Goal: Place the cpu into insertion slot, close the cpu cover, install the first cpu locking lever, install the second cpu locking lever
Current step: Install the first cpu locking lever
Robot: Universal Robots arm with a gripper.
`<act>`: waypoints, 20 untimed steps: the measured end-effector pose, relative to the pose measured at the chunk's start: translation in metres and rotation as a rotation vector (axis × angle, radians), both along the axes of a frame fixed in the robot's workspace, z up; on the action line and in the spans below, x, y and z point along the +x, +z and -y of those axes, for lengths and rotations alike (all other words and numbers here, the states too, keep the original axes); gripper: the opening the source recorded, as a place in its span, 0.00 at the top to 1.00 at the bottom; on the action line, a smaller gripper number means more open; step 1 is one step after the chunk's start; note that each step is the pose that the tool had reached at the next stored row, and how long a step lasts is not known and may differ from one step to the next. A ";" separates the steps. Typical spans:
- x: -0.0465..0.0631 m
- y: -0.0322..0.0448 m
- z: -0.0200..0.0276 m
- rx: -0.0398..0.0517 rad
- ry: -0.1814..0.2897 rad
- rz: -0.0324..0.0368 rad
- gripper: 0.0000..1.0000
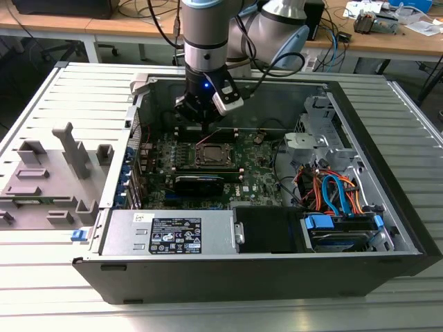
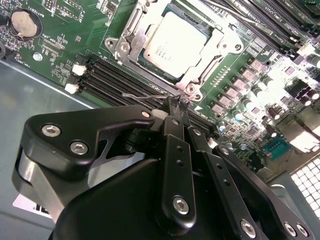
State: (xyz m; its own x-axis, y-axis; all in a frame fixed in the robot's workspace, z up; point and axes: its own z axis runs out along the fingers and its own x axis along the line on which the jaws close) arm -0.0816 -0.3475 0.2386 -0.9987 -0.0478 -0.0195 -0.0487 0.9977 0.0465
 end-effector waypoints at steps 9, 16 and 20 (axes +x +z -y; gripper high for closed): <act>0.002 -0.0021 -0.0005 0.0000 0.000 0.0000 0.89; 0.002 -0.0046 -0.0052 -0.0014 0.004 0.0001 0.89; 0.002 -0.0067 -0.0058 -0.0020 0.007 0.0000 0.89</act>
